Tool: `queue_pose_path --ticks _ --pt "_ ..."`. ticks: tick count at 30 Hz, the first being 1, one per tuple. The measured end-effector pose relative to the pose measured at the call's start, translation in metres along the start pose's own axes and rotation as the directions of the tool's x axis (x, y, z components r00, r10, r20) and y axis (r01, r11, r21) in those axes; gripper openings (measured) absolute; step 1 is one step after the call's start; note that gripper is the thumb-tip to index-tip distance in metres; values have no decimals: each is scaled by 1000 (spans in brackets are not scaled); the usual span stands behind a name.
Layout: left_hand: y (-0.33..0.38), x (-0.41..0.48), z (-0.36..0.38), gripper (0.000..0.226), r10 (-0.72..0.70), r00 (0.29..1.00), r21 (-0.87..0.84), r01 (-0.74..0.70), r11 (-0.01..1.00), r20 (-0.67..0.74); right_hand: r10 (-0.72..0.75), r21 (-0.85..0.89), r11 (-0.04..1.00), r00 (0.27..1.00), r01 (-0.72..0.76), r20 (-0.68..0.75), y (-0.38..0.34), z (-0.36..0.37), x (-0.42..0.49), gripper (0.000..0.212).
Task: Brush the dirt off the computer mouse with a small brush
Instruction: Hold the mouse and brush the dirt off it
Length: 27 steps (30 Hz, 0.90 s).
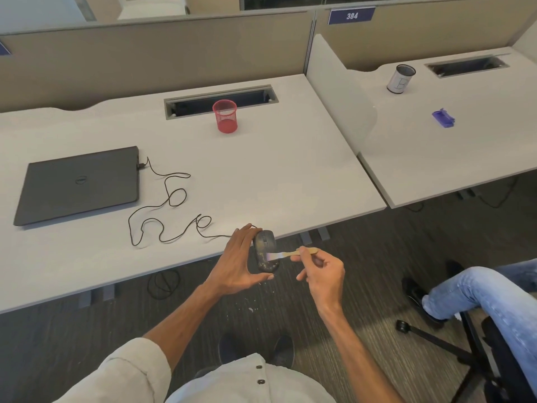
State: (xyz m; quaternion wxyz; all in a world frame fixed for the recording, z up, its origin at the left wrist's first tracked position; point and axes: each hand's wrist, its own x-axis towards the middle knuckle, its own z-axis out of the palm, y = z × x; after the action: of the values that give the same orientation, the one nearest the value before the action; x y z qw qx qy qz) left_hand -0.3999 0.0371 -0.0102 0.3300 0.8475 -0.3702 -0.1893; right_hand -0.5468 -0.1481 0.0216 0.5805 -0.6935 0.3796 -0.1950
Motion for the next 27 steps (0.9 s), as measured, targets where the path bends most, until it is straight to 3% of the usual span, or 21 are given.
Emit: queue_pose_path --ticks 7,14,22,27 --pt "-3 1 1 120 -12 1000 5 12 1000 -5 50 13 999 991 -49 -124 7 -19 8 17" --pt "-2 2 2 120 -24 1000 -7 24 1000 -10 8 108 994 999 -12 46 3 -3 -4 14" --pt "-2 0 0 121 -17 1000 -4 17 1000 -20 65 54 997 995 -60 -81 22 -20 -1 15" --pt "-2 -1 2 122 -29 1000 -5 29 1000 -6 38 89 995 998 -33 -50 20 -22 -5 13"
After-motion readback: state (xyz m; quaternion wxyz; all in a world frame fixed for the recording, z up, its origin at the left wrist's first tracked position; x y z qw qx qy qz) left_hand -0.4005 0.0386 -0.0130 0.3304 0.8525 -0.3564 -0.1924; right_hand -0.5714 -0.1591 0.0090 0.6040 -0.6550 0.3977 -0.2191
